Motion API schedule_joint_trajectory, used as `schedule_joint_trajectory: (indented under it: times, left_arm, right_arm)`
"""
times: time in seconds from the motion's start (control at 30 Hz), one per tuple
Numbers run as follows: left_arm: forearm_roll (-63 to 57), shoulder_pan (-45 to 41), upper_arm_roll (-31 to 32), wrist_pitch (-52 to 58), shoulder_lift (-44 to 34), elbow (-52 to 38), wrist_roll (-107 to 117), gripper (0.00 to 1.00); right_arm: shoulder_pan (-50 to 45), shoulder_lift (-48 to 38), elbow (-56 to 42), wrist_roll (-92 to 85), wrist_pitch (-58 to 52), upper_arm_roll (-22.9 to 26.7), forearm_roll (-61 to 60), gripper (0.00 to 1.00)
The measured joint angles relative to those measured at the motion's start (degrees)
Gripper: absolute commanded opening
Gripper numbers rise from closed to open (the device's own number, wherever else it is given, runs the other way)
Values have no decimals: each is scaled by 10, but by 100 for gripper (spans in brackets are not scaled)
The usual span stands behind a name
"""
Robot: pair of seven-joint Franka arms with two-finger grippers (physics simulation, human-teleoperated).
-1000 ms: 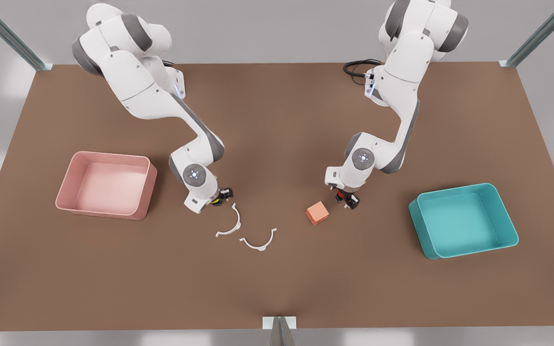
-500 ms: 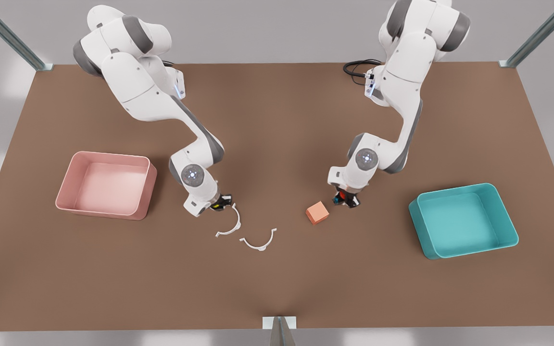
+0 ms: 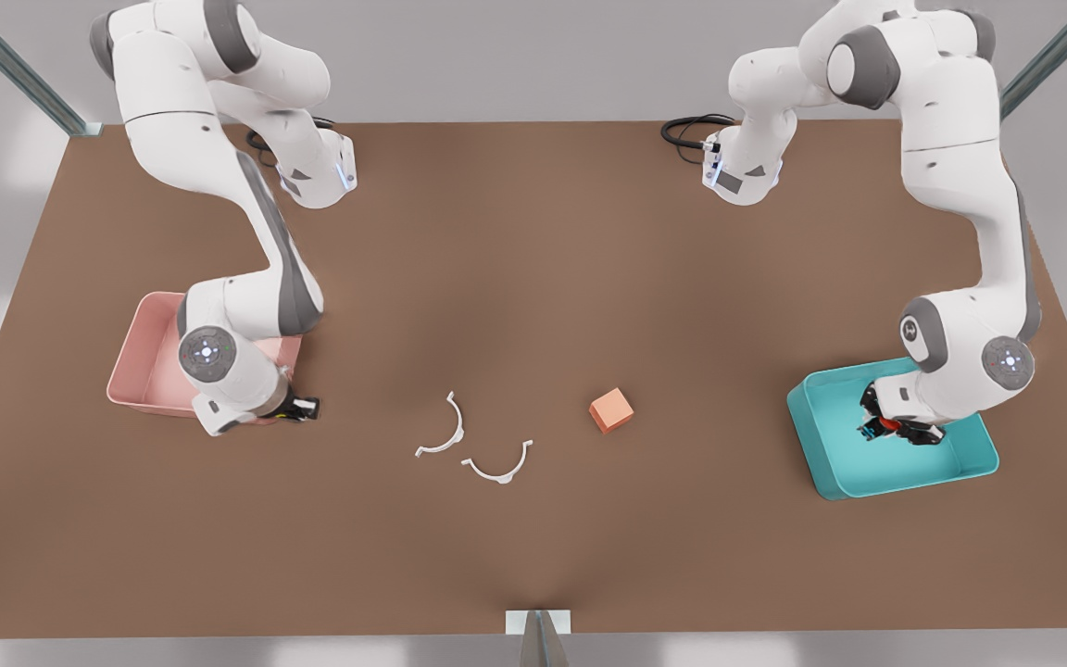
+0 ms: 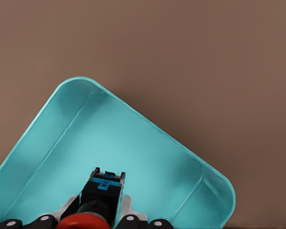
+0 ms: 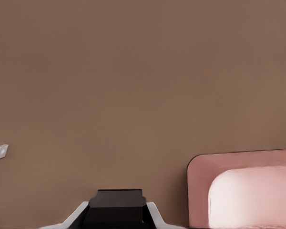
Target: Place the red button in the blue storage box with the left arm, and place the yellow button in the pink storage box with the right arm
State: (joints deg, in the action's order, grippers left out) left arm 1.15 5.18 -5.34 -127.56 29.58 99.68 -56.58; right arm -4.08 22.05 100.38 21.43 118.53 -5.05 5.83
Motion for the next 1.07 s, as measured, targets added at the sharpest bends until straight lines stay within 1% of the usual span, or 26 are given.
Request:
schedule_joint_trajectory:
  times: [0.07,0.13,0.27,0.37,0.47,0.53,0.57,0.67,0.77,0.9,1.0,1.07]
  left_arm:
    - [1,4,-1,9,23,-8,-33,100]
    - [2,1,0,22,13,-9,-53,100]
    - [2,-29,2,76,-108,-27,-6,100]
    - [1,-98,2,135,-172,-96,88,100]
    - [-1,-161,2,214,-218,-167,184,100]
    - [-8,-177,4,251,-233,-178,240,100]
    - [-10,-169,15,264,-232,-180,266,100]
    - [-16,-152,34,293,-203,-203,336,100]
    - [-18,-146,37,310,-194,-210,395,100]
    - [-19,-146,37,322,-192,-212,459,100]
    - [-20,-147,37,328,-190,-213,499,100]
    - [-20,-147,38,330,-190,-215,522,100]
  right_arm:
    - [5,-2,6,-21,-16,24,-14,40]
    - [21,-7,17,-43,-27,31,-26,41]
    - [63,-54,85,-80,-43,13,-36,43]
    - [89,-62,114,-106,-48,7,-38,44]
    - [116,-62,124,-135,-45,17,-38,47]
    - [125,-62,128,-155,-42,25,-36,82]
    - [127,-61,128,-164,-43,25,-35,100]
    - [126,-55,110,-188,-51,23,-34,100]
    - [106,-42,-6,-207,-77,23,-33,100]
    - [82,-49,-96,-216,-89,27,-33,100]
    - [82,-35,-139,-217,-96,28,-33,100]
    - [82,-35,-146,-217,-101,29,-33,100]
